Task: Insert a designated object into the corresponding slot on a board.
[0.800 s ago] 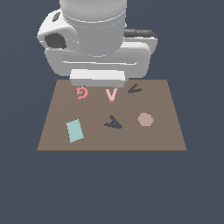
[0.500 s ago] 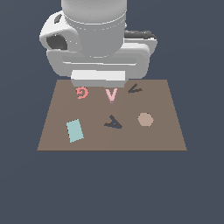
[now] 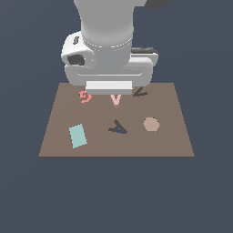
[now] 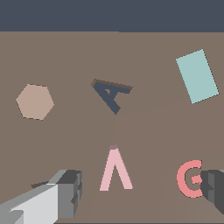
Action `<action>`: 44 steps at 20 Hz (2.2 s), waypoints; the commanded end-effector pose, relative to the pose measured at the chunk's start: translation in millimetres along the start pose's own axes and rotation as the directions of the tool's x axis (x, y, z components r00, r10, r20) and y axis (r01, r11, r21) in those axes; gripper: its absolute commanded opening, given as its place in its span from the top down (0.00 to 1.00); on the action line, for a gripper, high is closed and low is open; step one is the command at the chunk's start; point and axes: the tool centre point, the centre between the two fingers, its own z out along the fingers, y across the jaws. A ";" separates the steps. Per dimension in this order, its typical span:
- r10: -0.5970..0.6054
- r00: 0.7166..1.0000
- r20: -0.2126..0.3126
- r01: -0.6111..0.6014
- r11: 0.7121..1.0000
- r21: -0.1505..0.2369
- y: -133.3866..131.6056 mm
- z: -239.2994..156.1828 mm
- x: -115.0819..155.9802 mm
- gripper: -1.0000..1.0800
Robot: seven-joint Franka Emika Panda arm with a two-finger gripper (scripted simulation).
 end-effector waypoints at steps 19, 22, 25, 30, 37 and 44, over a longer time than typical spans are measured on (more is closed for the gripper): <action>-0.061 0.998 -0.006 0.061 0.998 0.006 -15.9 78.7 -34.0 0.04; -0.061 0.998 -0.005 0.061 0.998 0.005 -15.7 79.2 -34.3 0.04; -0.061 0.998 -0.005 0.061 0.998 0.005 -15.7 84.2 -34.2 0.04; -0.061 0.998 -0.006 0.061 0.998 0.005 -15.7 97.5 -34.0 0.04; -0.061 0.998 -0.006 0.061 0.998 0.005 -15.7 98.8 -34.0 1.00; -0.061 0.998 -0.007 0.061 0.998 0.005 -15.5 97.9 -33.8 1.00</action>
